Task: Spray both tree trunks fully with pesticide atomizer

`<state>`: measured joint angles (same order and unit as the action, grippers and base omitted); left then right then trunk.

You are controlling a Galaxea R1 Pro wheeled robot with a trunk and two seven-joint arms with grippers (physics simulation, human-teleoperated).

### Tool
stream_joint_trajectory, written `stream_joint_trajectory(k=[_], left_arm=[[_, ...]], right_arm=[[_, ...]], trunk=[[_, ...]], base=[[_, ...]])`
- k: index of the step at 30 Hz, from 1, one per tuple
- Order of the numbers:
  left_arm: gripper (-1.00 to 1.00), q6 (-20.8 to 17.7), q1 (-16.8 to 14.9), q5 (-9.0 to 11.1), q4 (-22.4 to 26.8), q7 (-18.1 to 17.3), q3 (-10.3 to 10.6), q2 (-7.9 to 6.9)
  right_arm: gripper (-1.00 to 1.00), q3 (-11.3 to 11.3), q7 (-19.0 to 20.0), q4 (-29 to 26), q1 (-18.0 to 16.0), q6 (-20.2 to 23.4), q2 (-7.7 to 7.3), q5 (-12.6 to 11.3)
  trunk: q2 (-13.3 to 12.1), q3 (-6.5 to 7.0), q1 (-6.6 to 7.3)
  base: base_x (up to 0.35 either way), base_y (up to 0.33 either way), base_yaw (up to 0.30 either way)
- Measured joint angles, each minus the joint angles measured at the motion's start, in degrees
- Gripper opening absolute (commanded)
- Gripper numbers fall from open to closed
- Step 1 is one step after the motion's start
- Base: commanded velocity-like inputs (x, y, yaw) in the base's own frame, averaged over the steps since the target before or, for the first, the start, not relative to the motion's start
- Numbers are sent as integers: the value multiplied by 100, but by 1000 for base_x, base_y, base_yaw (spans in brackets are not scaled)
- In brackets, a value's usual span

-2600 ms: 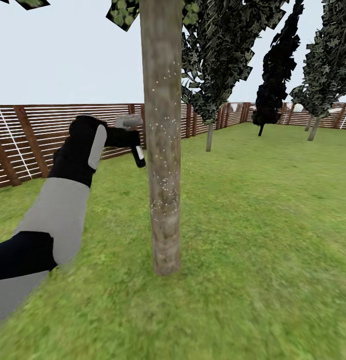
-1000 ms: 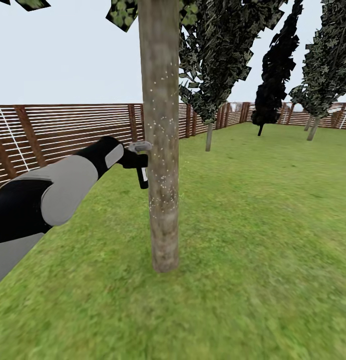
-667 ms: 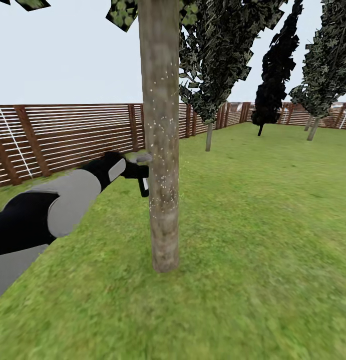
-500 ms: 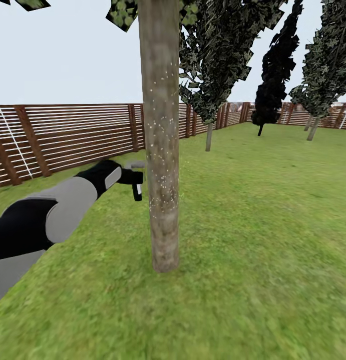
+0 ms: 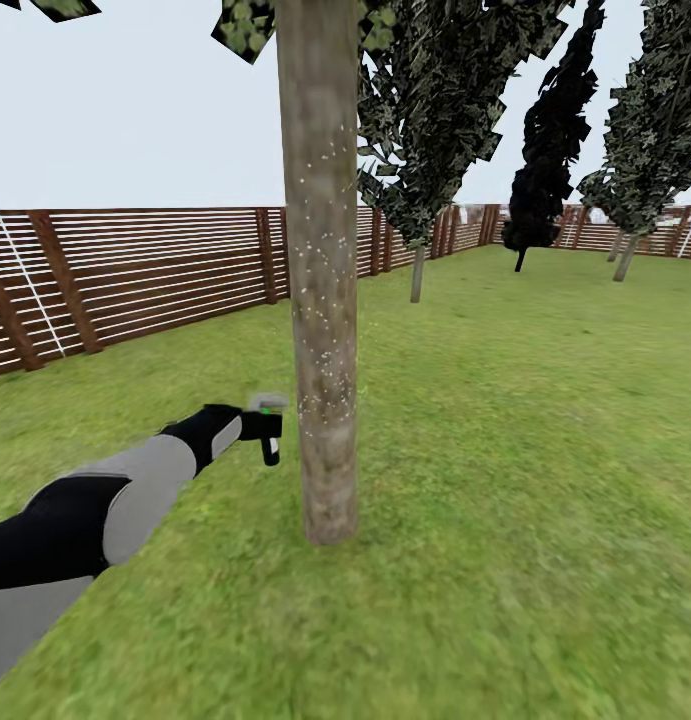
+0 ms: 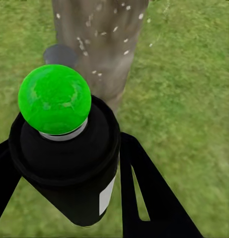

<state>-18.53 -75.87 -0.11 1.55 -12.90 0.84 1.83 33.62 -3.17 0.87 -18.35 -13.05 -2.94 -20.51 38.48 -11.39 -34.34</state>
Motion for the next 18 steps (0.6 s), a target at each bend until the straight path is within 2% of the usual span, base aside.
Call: stream_joint_trajectory(k=[4, 12, 15, 18], left_arm=[[-100, 259, 409, -6, -4, 0, 12, 1], [-100, 352, 1172, 22, -4, 19, 12, -1], [-100, 935, 1390, 48, 0, 23, -8, 2], [-100, 1099, 1472, 47, -3, 19, -2, 4]], right_arm=[[100, 0, 0, -3, 0, -12, -3, 0], [100, -4, 1, -13, 0, -23, 1, -9], [100, -8, 3, -15, 0, -27, -5, -16], [100, -9, 4, -16, -1, -28, -7, -18]], trunk=[[0, -1, 0], [0, -1, 0], [1, 0, 1], [1, 0, 1]], base=[[0, 0, 0], [0, 1, 0], [50, 159, 0], [113, 294, 0]])
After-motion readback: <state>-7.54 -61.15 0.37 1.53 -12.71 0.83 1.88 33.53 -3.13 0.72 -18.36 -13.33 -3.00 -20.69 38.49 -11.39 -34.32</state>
